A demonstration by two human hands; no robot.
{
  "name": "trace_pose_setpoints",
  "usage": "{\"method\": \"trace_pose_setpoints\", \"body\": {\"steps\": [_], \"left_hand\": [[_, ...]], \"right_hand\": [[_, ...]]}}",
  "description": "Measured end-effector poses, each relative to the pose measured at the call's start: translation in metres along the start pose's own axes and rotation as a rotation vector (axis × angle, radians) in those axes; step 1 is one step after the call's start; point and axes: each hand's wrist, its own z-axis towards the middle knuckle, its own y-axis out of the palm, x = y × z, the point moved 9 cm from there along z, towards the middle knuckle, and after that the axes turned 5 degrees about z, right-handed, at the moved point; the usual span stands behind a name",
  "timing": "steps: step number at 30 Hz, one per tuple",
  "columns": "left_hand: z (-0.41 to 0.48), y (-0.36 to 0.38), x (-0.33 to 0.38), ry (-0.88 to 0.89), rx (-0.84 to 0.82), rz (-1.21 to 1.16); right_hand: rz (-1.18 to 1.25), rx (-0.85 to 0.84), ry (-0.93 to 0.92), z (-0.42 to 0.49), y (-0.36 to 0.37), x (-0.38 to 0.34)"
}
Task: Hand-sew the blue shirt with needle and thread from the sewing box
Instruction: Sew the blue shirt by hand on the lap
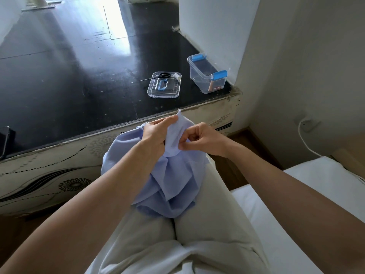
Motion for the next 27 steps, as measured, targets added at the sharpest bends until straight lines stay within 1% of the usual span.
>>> {"method": "trace_pose_setpoints", "body": {"steps": [2, 4, 9, 12, 13, 15, 16, 17, 18, 20, 21, 22, 24, 26, 27], "left_hand": [[0.0, 0.001, 0.0, -0.004, -0.011, 0.0], [0.0, 0.002, 0.0, 0.005, -0.025, 0.0], [-0.003, 0.007, 0.003, 0.047, -0.07, 0.035], [-0.008, 0.015, 0.006, 0.094, -0.136, 0.026], [-0.01, 0.016, 0.007, 0.109, -0.144, 0.021], [-0.011, 0.011, 0.006, 0.085, -0.105, 0.045], [-0.01, 0.007, 0.005, 0.074, -0.083, 0.057], [-0.01, 0.005, 0.006, 0.081, -0.075, 0.057], [-0.009, 0.004, 0.007, 0.097, -0.076, 0.052], [-0.009, 0.004, 0.009, 0.142, -0.099, 0.09], [-0.011, 0.005, 0.011, 0.169, -0.121, 0.127], [-0.014, 0.008, 0.013, 0.198, -0.149, 0.167], [-0.019, 0.015, 0.019, 0.274, -0.21, 0.262], [-0.028, 0.02, 0.026, 0.376, -0.225, 0.362], [-0.031, 0.022, 0.031, 0.436, -0.22, 0.403]], "right_hand": [[0.036, -0.066, 0.03, -0.005, 0.003, 0.002], [0.068, -0.017, 0.029, -0.005, -0.003, 0.002], [0.067, 0.344, -0.001, 0.001, -0.034, 0.0], [-0.001, 0.469, -0.033, 0.002, -0.037, -0.005], [-0.035, 0.467, -0.042, 0.003, -0.036, -0.006], [-0.059, 0.366, -0.053, 0.006, -0.029, -0.006], [-0.04, 0.307, -0.061, 0.005, -0.025, -0.005], [-0.007, 0.298, -0.075, 0.002, -0.026, -0.005], [0.034, 0.344, -0.087, -0.001, -0.032, -0.004], [0.111, 0.522, -0.108, -0.012, -0.051, -0.005], [0.14, 0.57, -0.119, -0.014, -0.057, -0.005], [0.149, 0.562, -0.131, -0.014, -0.059, -0.007], [0.119, 0.43, -0.147, -0.007, -0.052, -0.012], [0.006, 0.301, -0.119, 0.0, -0.04, -0.013], [-0.051, 0.289, -0.107, 0.002, -0.038, -0.012]]}}
